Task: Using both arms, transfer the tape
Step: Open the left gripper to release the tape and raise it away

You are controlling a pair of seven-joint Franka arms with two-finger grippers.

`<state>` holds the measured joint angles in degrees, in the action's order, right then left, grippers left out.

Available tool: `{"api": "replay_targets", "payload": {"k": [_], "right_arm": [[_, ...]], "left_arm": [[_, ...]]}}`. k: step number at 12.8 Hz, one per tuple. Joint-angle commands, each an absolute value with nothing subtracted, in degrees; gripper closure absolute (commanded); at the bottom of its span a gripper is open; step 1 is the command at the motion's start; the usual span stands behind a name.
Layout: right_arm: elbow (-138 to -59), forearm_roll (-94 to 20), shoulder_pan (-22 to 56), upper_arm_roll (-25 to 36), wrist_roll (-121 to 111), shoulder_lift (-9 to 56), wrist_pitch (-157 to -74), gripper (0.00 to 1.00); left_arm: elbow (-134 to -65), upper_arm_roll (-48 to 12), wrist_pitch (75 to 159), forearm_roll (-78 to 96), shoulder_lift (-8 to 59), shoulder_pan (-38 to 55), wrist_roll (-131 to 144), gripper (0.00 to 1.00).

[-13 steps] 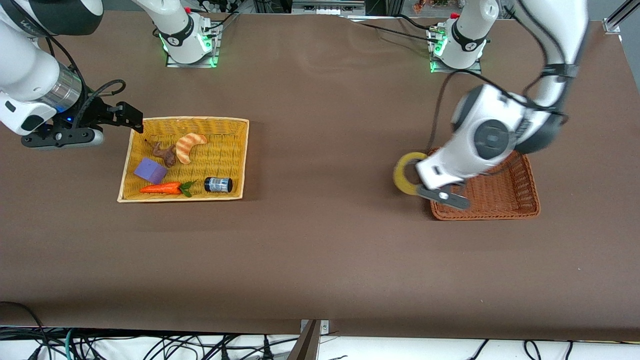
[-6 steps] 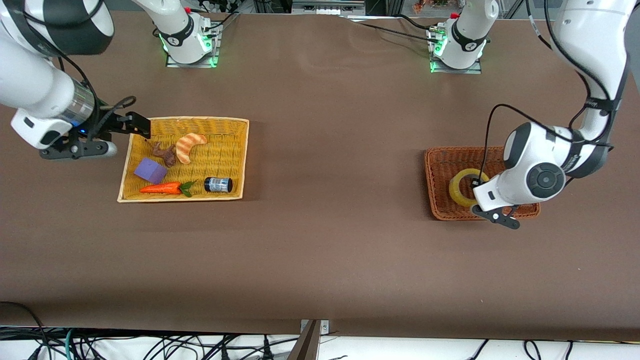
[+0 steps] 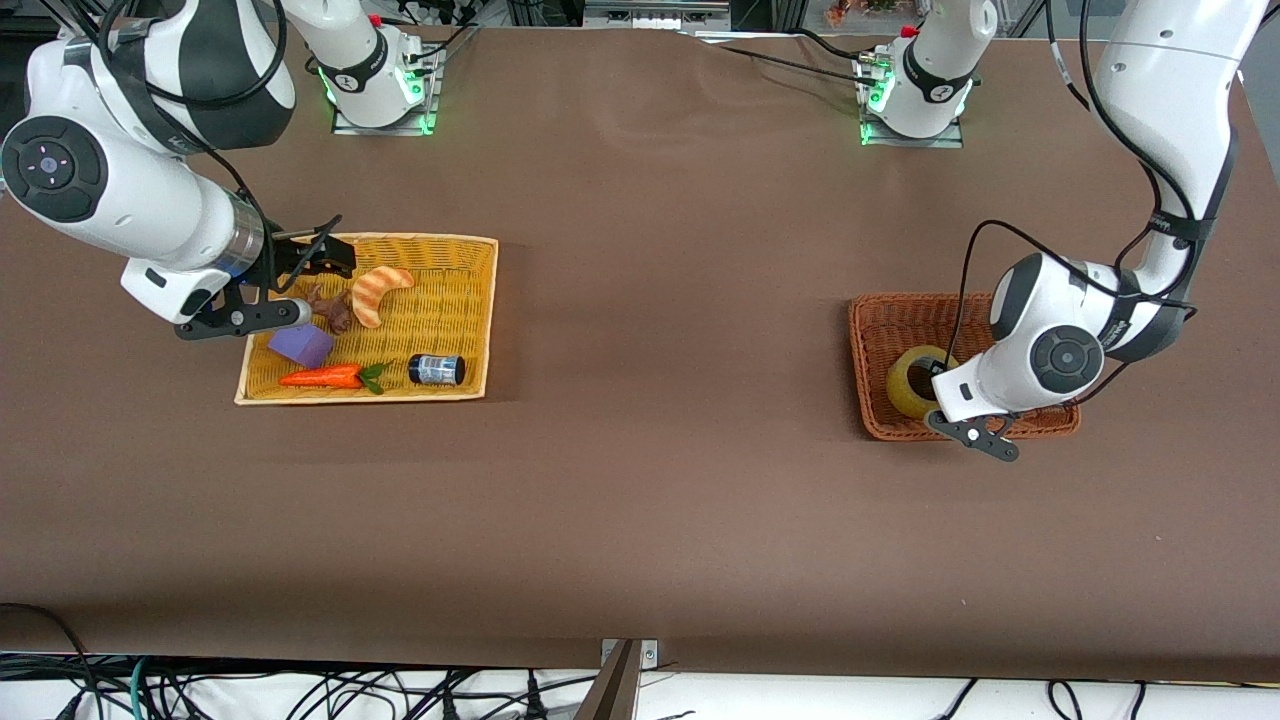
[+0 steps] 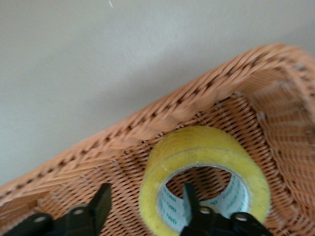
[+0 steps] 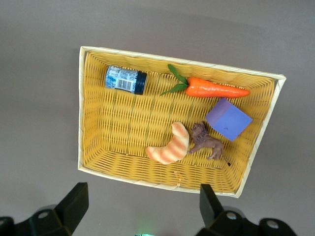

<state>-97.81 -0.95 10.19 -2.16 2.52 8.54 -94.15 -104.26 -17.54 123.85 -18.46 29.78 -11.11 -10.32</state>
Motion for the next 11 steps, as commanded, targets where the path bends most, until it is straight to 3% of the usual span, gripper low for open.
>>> {"api": "replay_targets", "payload": {"k": [1,3,8,11], "right_arm": [[-96.50,-0.79,10.02,-2.28,2.02,8.61,-93.08,0.00],[-96.50,-0.53,10.19,-2.37,2.02,8.96,-94.12,0.00],[-96.42,4.83,9.41,-4.04,1.33,8.62,-95.72,0.00],[-96.42,4.92,9.05,-3.69,1.23,5.11,-91.94,0.00]], "left_arm": [[-104.24,-19.60,119.73,-19.16,21.21,-11.95,-10.73,0.00],[-99.87,-19.78,111.93,-11.91,16.80,-11.87,-8.71,0.00],[-77.03,-19.87,89.06,-8.97,16.00,-11.34,-3.25,0.00],[-77.95,-18.46,89.38,-4.60,12.84,-11.25,-3.34,0.00]]}}
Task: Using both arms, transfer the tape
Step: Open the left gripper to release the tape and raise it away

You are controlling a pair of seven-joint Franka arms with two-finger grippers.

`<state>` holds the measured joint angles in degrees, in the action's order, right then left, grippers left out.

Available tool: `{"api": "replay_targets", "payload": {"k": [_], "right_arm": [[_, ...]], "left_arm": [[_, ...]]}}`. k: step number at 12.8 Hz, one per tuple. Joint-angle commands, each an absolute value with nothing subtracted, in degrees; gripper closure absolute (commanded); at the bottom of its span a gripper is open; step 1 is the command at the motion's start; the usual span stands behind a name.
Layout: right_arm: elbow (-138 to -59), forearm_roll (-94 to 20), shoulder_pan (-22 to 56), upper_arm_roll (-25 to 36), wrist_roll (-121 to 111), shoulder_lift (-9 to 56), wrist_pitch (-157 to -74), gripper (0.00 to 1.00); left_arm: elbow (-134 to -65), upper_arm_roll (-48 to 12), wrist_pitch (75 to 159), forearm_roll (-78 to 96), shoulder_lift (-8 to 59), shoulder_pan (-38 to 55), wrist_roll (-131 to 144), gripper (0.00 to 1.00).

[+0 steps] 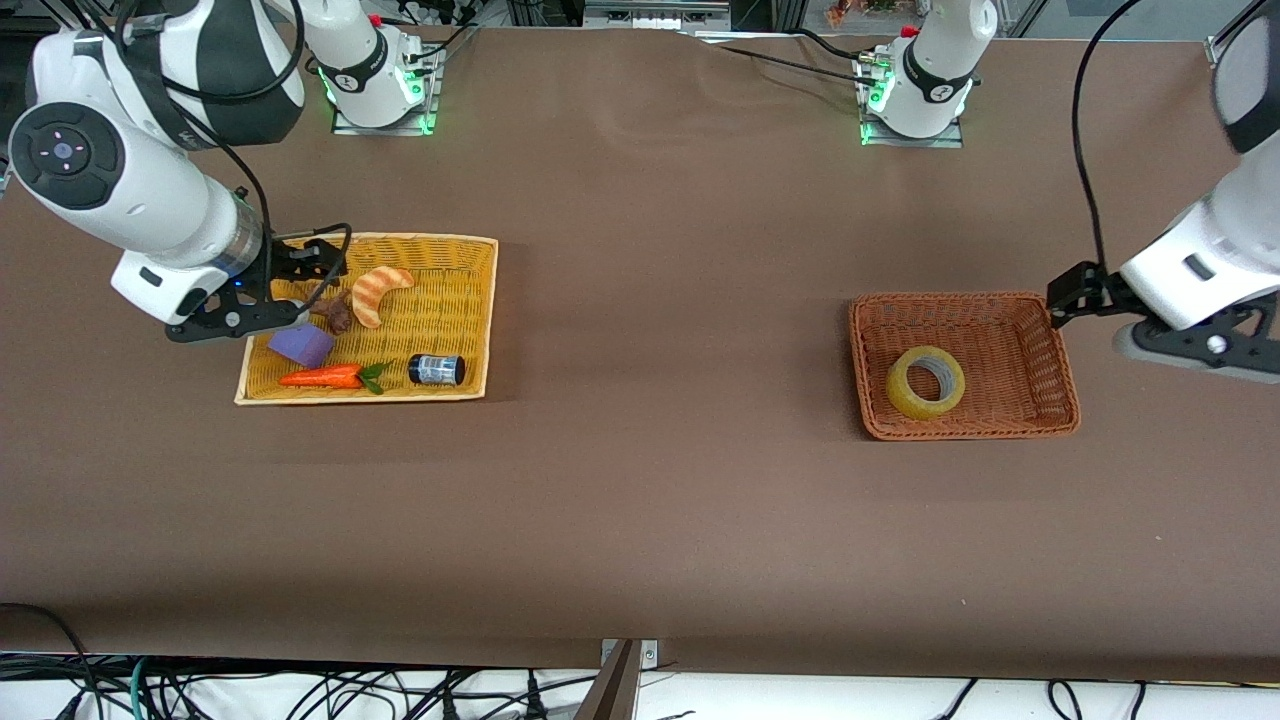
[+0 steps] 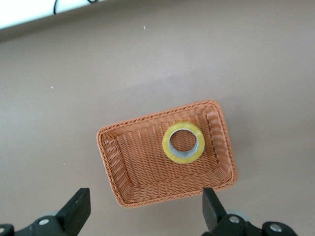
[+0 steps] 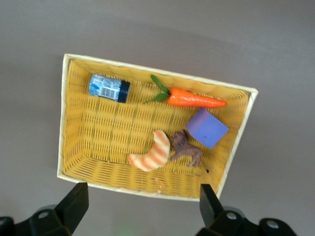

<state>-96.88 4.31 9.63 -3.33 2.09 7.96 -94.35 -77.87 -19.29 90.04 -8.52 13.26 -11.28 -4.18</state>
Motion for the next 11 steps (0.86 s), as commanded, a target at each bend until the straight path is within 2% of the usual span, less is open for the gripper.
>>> {"api": "replay_targets", "payload": {"k": [1,3,5,6,11], "right_arm": [[-96.50,5.01,9.05,-3.69,1.49,3.62,-90.72,0.00],[-96.50,4.83,8.97,-3.60,1.32,1.42,-88.87,0.00],[-96.50,4.22,8.61,-3.43,1.32,0.36,-88.59,0.00],[-96.42,3.96,7.66,-3.43,0.80,-0.43,-88.51,0.00],[-96.50,0.44,3.70,-3.52,-2.11,-3.24,-86.66,0.00]], "left_arm": [[-78.57,-14.45,89.47,-1.18,12.40,-9.51,-3.25,0.00],[-85.30,-4.70,91.56,0.61,8.64,-1.53,-0.81,0.00],[-95.84,-3.87,98.15,0.70,1.27,-0.79,1.06,0.00],[-99.19,-3.87,98.52,0.79,-0.86,-0.79,0.97,0.00],[-97.92,-3.96,95.55,0.79,-0.97,-1.05,0.62,0.00]]}}
